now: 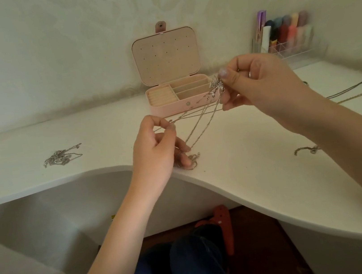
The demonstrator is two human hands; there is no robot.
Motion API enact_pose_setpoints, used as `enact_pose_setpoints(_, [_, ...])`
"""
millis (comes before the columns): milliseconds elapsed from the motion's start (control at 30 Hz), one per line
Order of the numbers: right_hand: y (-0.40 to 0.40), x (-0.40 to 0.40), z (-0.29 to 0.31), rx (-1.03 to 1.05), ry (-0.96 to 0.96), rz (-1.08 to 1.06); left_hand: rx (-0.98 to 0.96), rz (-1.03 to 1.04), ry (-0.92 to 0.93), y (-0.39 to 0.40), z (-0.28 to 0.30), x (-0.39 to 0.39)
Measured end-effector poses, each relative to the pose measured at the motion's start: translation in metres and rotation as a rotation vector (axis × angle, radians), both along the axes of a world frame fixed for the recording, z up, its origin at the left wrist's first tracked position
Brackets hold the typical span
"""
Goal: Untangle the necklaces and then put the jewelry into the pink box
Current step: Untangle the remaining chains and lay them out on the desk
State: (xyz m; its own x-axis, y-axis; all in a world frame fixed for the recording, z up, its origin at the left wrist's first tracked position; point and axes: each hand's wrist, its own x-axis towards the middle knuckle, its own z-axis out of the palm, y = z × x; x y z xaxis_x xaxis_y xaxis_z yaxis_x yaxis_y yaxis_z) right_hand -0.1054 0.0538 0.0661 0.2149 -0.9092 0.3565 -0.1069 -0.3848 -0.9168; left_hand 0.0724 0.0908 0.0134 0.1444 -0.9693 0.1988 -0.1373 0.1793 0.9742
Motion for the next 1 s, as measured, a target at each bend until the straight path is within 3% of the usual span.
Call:
enact_pose_setpoints(300, [-0.011,-0.012,0.005,-0.020,-0.127,-0.249,0.013,0.191,0.253,-0.002,-0.003,0.026])
enact_pose_setpoints(600, [-0.011,-0.011,0.001,0.286,-0.468,-0.088,0.112,0.066,0.703,-0.004,0.005,0.022])
enact_pose_setpoints(733, [-0.011,-0.011,0.000,0.366,-0.535,-0.049,0.163,0.078,0.729,-0.003,0.007,0.017])
enact_pose_setpoints(900, [-0.014,-0.012,-0.004,0.329,-0.368,-0.193,0.105,0.141,0.600,0.004,0.009,0.013])
enact_pose_setpoints(1000, [-0.015,-0.012,-0.004,0.374,-0.446,-0.185,0.107,0.115,0.586,0.007,0.011,0.011])
